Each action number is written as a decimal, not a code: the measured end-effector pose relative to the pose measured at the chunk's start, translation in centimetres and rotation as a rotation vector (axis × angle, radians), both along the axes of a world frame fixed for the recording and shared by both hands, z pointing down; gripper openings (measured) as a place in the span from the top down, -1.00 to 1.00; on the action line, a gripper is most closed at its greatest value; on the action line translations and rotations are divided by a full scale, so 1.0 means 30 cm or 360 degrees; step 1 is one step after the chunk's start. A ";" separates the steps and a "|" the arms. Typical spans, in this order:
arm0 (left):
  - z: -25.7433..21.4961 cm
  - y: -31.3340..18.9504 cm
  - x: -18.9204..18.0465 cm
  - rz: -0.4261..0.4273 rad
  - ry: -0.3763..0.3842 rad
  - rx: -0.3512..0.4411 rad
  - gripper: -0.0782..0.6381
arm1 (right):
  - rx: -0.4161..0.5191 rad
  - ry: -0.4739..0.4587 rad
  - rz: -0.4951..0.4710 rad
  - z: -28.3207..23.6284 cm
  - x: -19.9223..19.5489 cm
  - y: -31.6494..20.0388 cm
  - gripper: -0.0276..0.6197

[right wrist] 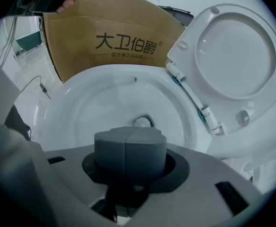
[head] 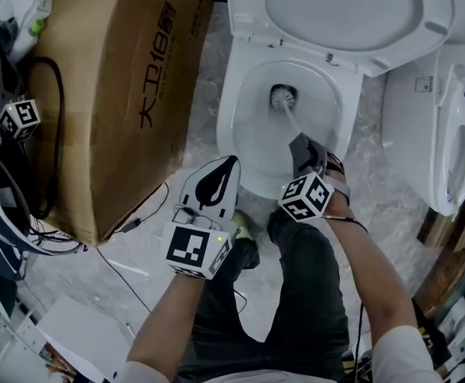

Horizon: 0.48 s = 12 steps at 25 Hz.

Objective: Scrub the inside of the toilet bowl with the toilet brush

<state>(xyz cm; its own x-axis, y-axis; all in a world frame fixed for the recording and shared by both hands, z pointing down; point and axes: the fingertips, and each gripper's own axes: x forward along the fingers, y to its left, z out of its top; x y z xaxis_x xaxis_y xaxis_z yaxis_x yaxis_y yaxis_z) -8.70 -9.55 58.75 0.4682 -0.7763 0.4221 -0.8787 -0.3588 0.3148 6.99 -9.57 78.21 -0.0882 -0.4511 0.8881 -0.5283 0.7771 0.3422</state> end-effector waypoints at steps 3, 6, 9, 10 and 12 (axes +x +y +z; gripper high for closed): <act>0.008 -0.008 0.001 -0.0010 0.0002 0.0006 0.76 | 0.0000 0.0019 -0.0007 0.022 -0.004 -0.023 0.43; 0.002 -0.009 0.009 -0.0006 0.0004 0.0014 0.76 | -0.0003 0.0014 0.0022 0.028 0.003 -0.039 0.43; -0.023 0.004 0.011 0.0003 0.0003 0.0008 0.76 | -0.0026 -0.0040 0.0111 0.000 0.012 -0.037 0.43; -0.035 0.011 0.011 0.0004 0.0002 0.0006 0.76 | -0.0036 -0.0058 0.0140 -0.015 0.014 -0.030 0.43; -0.065 0.024 0.014 0.0010 0.0004 0.0006 0.76 | -0.0049 -0.0094 0.0194 -0.055 0.021 -0.017 0.43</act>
